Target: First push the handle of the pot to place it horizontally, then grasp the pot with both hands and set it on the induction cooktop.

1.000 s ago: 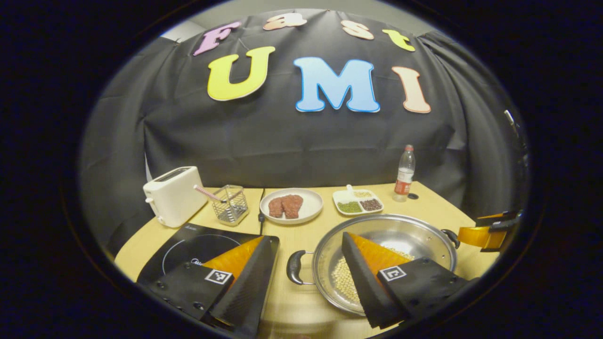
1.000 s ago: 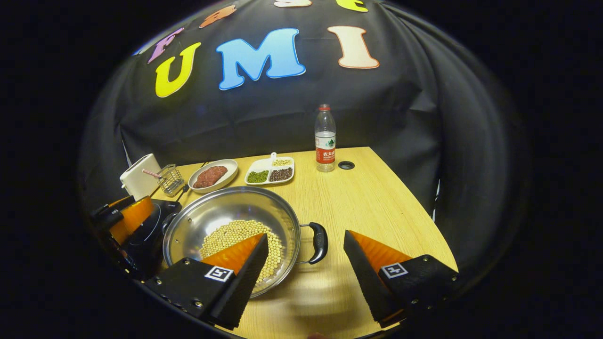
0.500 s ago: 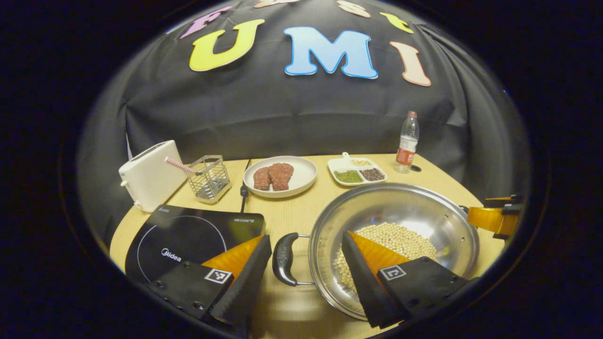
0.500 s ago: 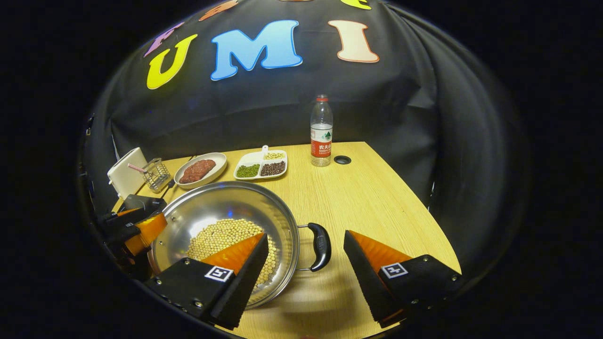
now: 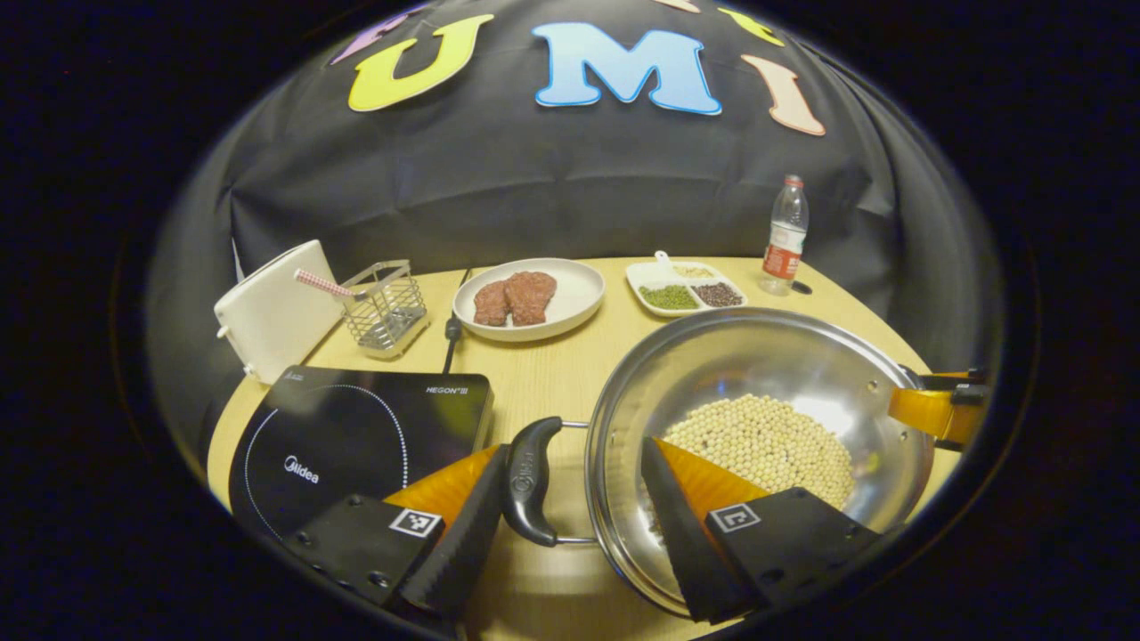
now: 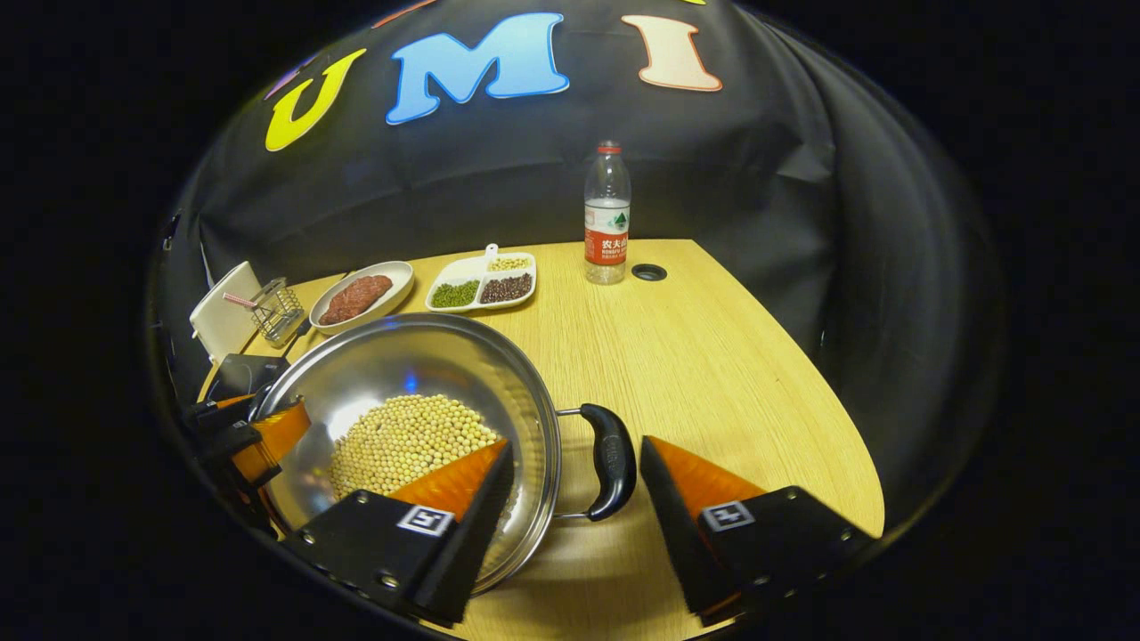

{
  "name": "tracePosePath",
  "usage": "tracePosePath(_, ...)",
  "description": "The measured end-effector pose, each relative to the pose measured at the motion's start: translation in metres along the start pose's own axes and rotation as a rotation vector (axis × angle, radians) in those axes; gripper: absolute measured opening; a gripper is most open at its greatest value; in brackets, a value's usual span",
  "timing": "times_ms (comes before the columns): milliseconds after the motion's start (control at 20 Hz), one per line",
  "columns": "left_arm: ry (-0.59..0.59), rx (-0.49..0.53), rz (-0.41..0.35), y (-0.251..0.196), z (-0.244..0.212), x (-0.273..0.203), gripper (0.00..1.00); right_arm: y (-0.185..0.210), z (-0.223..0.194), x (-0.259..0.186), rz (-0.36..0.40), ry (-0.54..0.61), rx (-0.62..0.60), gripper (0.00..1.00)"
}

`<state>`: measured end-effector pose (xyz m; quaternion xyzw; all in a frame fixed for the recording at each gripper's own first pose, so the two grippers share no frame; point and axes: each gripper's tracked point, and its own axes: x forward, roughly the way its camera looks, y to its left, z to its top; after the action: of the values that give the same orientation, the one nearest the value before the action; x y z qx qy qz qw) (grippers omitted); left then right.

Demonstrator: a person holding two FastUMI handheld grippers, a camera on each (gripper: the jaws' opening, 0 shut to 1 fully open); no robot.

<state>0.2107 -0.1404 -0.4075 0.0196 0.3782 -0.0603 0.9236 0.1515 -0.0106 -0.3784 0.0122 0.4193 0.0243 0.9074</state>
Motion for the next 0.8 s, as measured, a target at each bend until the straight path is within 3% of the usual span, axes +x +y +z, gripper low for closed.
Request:
tracePosePath(100, 0.014, -0.004, 0.005, -0.0006, -0.0051, 0.0016, 0.91, 0.0012, 0.0005, 0.0041, 0.006, 0.009, 0.011, 0.73)
tracePosePath(250, 0.019, -0.005, 0.021, 0.0046, -0.0064, 0.0018, 0.83, -0.0043, -0.0039, 0.0055, 0.002, 0.026, 0.007, 0.73)
tracePosePath(300, 0.021, -0.006, 0.019, 0.0039, -0.0068, 0.0022, 0.78, -0.0038, -0.002, 0.0071, -0.001, 0.022, 0.007, 0.59)
tracePosePath(350, 0.023, -0.007, 0.018, 0.004, -0.0073, 0.0013, 0.78, -0.0018, -0.0021, 0.0067, 0.002, 0.02, 0.005, 0.62)
tracePosePath(550, 0.015, -0.021, 0.007, 0.0039, -0.0046, 0.0026, 0.72, -0.0006, -0.0021, 0.0059, 0.003, 0.023, -0.005, 0.55)
tracePosePath(600, 0.013, -0.024, 0.006, 0.0046, -0.0033, -0.0006, 0.66, -0.0024, -0.0008, 0.0071, -0.003, 0.017, -0.021, 0.49)
tracePosePath(650, 0.01, -0.026, 0.007, 0.0043, -0.0031, 0.0007, 0.67, -0.0014, -0.0025, 0.0067, -0.009, 0.02, -0.027, 0.43)
tracePosePath(700, 0.014, -0.026, 0.004, 0.0039, -0.0036, -0.0002, 0.69, -0.0012, -0.003, 0.0049, -0.011, 0.024, -0.029, 0.49)
tracePosePath(800, 0.005, -0.037, 0.0, 0.0048, -0.0009, -0.0013, 0.69, -0.0003, -0.0013, 0.0021, -0.013, 0.015, -0.028, 0.49)
